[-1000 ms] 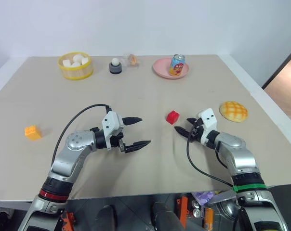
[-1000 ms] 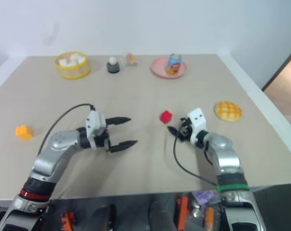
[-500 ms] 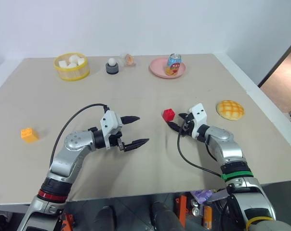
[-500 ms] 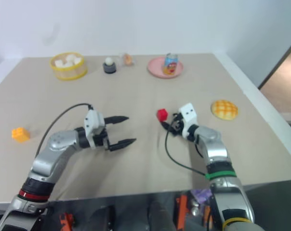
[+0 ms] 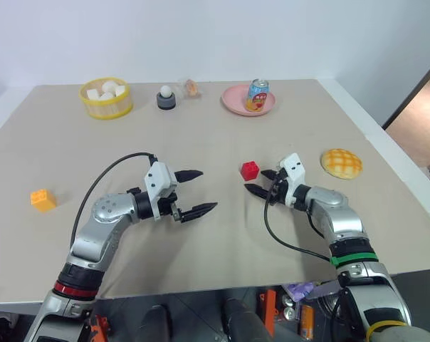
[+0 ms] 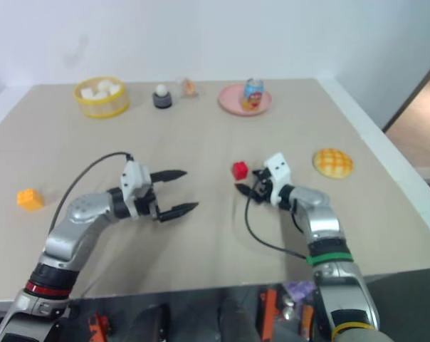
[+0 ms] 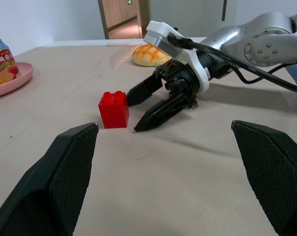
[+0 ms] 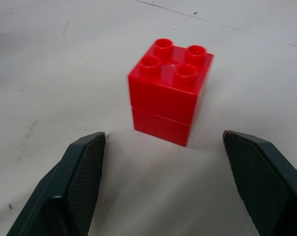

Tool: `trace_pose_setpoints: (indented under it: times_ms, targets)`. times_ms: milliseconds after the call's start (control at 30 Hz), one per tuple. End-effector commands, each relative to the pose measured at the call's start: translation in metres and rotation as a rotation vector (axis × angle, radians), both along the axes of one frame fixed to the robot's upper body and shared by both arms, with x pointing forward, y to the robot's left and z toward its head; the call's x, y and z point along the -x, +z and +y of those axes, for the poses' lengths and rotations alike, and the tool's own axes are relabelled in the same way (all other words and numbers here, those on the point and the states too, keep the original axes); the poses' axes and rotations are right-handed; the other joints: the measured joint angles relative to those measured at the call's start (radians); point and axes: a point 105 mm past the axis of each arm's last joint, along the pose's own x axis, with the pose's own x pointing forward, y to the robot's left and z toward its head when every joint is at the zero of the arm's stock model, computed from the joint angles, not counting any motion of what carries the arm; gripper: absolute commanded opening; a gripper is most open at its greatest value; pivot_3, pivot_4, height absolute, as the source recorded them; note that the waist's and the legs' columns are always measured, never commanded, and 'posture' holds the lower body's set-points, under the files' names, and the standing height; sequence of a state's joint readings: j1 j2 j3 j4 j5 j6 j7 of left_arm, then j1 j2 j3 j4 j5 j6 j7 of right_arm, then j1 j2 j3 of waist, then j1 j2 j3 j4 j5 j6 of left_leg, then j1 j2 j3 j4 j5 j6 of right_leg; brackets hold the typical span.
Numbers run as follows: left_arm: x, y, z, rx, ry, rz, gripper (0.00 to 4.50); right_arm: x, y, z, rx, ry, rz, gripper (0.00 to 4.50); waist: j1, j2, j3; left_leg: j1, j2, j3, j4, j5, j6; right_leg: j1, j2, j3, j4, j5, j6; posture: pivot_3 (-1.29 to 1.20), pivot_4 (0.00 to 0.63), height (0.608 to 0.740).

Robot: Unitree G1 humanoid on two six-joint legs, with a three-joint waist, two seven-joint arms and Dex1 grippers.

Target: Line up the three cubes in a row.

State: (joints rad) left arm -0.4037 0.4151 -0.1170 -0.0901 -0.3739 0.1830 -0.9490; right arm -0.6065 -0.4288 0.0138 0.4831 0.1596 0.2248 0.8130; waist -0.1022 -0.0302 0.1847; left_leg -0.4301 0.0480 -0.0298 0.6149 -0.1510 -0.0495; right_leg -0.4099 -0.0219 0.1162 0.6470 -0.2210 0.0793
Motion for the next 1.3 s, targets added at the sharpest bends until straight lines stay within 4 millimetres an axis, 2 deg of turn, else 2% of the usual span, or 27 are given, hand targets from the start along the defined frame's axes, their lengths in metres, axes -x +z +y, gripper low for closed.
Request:
trace_pose_setpoints:
  times_ms: [33, 300, 433, 600, 667, 700, 733, 867, 1133, 1300]
  targets:
    - [0.0, 0.011, 0.0, 0.022, -0.006, -0.036, 4.5, -0.002, -0.001, 0.01, 0.006, -0.004, -0.006, 3.93, -0.001, 0.0, 0.0, 0.0, 0.0, 0.0, 0.0, 0.0, 0.0, 0.0, 0.0, 0.0, 0.0, 0.0, 0.0, 0.0, 0.15, 0.74]
    - [0.001, 0.011, -0.001, 0.031, -0.002, -0.033, 4.5, -0.018, 0.0, 0.01, 0.056, -0.11, -0.069, 3.93, -0.003, 0.0, 0.0, 0.003, 0.0, 0.0, 0.001, 0.0, 0.0, 0.001, 0.0, 0.0, 0.0, 0.003, -0.003, 0.0, 0.15, 0.74]
    - [0.001, 0.012, -0.002, 0.038, 0.002, -0.033, 4.5, -0.017, 0.004, 0.02, 0.036, -0.103, -0.078, 3.93, -0.004, 0.0, 0.0, 0.003, 0.0, 0.0, 0.001, 0.0, 0.0, 0.001, 0.0, 0.0, 0.0, 0.003, -0.004, 0.0, 0.15, 0.74]
    - [0.0, 0.012, 0.0, 0.044, 0.018, -0.033, 4.5, -0.014, 0.002, 0.022, 0.052, -0.105, -0.072, 3.93, -0.004, 0.0, 0.0, 0.003, 0.0, 0.0, 0.001, 0.0, 0.0, 0.0, 0.0, 0.0, 0.0, 0.003, -0.004, 0.0, 0.15, 0.74]
    - [0.0, 0.012, 0.0, 0.046, 0.021, -0.034, 4.5, -0.016, 0.001, 0.019, 0.07, -0.122, -0.072, 3.41, -0.004, 0.0, 0.0, 0.003, 0.0, 0.0, 0.0, 0.0, 0.0, 0.0, 0.0, 0.0, 0.0, 0.003, -0.004, 0.0, 0.15, 0.74]
    - [0.0, 0.012, 0.0, 0.047, 0.023, -0.034, 4.5, -0.017, 0.002, 0.017, 0.078, -0.13, -0.075, 3.32, -0.003, 0.0, 0.0, 0.003, 0.0, 0.0, 0.0, 0.0, 0.0, 0.0, 0.0, 0.0, 0.0, 0.003, -0.004, 0.0, 0.15, 0.74]
    - [0.0, 0.012, 0.0, 0.048, 0.024, -0.034, 4.5, -0.018, 0.003, 0.016, 0.084, -0.135, -0.079, 2.72, -0.003, 0.0, 0.0, 0.003, 0.0, 0.0, 0.0, 0.0, 0.0, 0.0, 0.0, 0.0, 0.0, 0.003, -0.003, 0.0, 0.15, 0.74]
    - [-0.001, 0.012, 0.0, 0.049, 0.027, -0.037, 4.5, -0.021, 0.009, 0.012, 0.091, -0.144, -0.095, 1.33, -0.002, 0.0, 0.0, 0.002, 0.0, 0.0, 0.0, 0.0, 0.0, 0.0, -0.001, 0.0, 0.0, 0.003, -0.003, 0.0, 0.15, 0.74]
    - [0.004, 0.017, 0.003, 0.062, 0.02, -0.042, 4.5, -0.024, 0.019, 0.009, 0.1, -0.131, -0.141, 1.25, 0.0, 0.0, 0.0, 0.0, 0.0, 0.0, 0.0, 0.0, 0.0, -0.001, -0.001, 0.0, 0.0, 0.002, -0.002, 0.0, 0.15, 0.74]
    - [0.027, 0.016, 0.017, 0.076, -0.036, -0.005, 4.5, -0.011, 0.032, 0.007, 0.061, 0.007, -0.16, 1.25, 0.001, 0.0, 0.0, -0.004, 0.0, 0.0, -0.005, 0.0, 0.0, -0.007, -0.001, 0.0, 0.0, -0.001, -0.001, 0.0, 0.15, 0.74]
